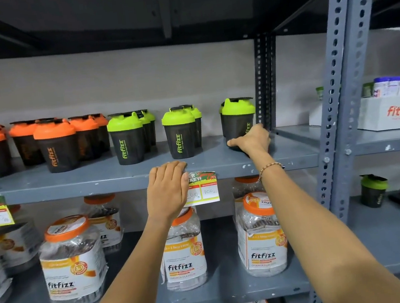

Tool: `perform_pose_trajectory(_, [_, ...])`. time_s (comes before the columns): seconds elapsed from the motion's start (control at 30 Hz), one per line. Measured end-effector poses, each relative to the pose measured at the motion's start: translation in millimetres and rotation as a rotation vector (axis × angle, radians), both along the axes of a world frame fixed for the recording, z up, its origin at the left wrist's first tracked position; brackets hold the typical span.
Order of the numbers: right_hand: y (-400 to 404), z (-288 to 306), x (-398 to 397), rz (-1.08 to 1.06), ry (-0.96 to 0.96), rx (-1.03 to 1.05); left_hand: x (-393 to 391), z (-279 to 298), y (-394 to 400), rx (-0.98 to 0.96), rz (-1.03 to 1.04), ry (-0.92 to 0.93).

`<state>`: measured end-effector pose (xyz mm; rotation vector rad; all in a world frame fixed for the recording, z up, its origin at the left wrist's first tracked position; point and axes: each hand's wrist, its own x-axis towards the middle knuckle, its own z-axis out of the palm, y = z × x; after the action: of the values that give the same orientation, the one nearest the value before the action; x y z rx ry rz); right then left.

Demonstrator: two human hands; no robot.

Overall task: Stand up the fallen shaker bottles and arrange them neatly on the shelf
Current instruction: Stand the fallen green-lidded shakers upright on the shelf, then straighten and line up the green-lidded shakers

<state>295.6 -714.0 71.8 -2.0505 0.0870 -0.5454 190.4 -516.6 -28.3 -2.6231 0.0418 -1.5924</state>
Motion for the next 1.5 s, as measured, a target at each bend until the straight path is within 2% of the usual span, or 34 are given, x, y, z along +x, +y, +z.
perform_pose_trajectory(0.2, [3.9, -3.1, 6.3, -0.011, 0.012, -0.077, 2.9, -2.0, 1.2, 0.016, -0.012, -0.028])
perform_pose_trajectory(0.33, [-0.5, -4.0, 9.2, 0.091, 0.034, -0.096, 0.2, -1.1, 0.3, -0.035, -0.057, -0.032])
perform_pose_trajectory(0.43, [-11.2, -1.0, 13.9, 0.203, 0.104, -0.125, -6.1, 15.4, -5.2, -0.214, -0.114, -0.027])
perform_pose_trajectory(0.53, [-24.4, 2.7, 20.0, 0.298, 0.119, -0.178, -5.1, 42.0, -10.5, -0.48, -0.085, 0.011])
perform_pose_trajectory(0.67, [-35.8, -0.4, 26.4, 0.393, 0.046, -0.224, 14.8, 78.7, -15.2, -0.789, -0.125, 0.33])
perform_pose_trajectory(0.77, [-37.6, -5.4, 29.6, 0.415, -0.012, -0.195, 31.2, 94.3, -23.2, -0.935, -0.09, 0.524])
perform_pose_trajectory(0.9, [-34.5, -7.4, 30.0, 0.416, -0.037, -0.257, 50.5, 96.9, -30.9, -1.037, -0.023, 0.483])
perform_pose_trajectory(1.0, [-33.0, -8.6, 32.0, 0.413, -0.047, -0.335, 57.3, 99.3, -28.7, -1.074, 0.021, 0.412])
perform_pose_trajectory(1.17, [-32.1, -8.8, 31.6, 0.355, -0.073, -0.39, 61.4, 98.5, -28.3, -1.039, 0.03, 0.402])
perform_pose_trajectory(1.37, [-37.5, -8.2, 27.1, 0.209, -0.059, -0.317, 68.4, 99.9, -47.9, -0.989, -0.053, 0.458])
perform_pose_trajectory(1.5, [-38.7, -8.1, 27.6, 0.202, -0.038, -0.282, 70.7, 91.8, -50.7, -0.92, -0.045, 0.415])
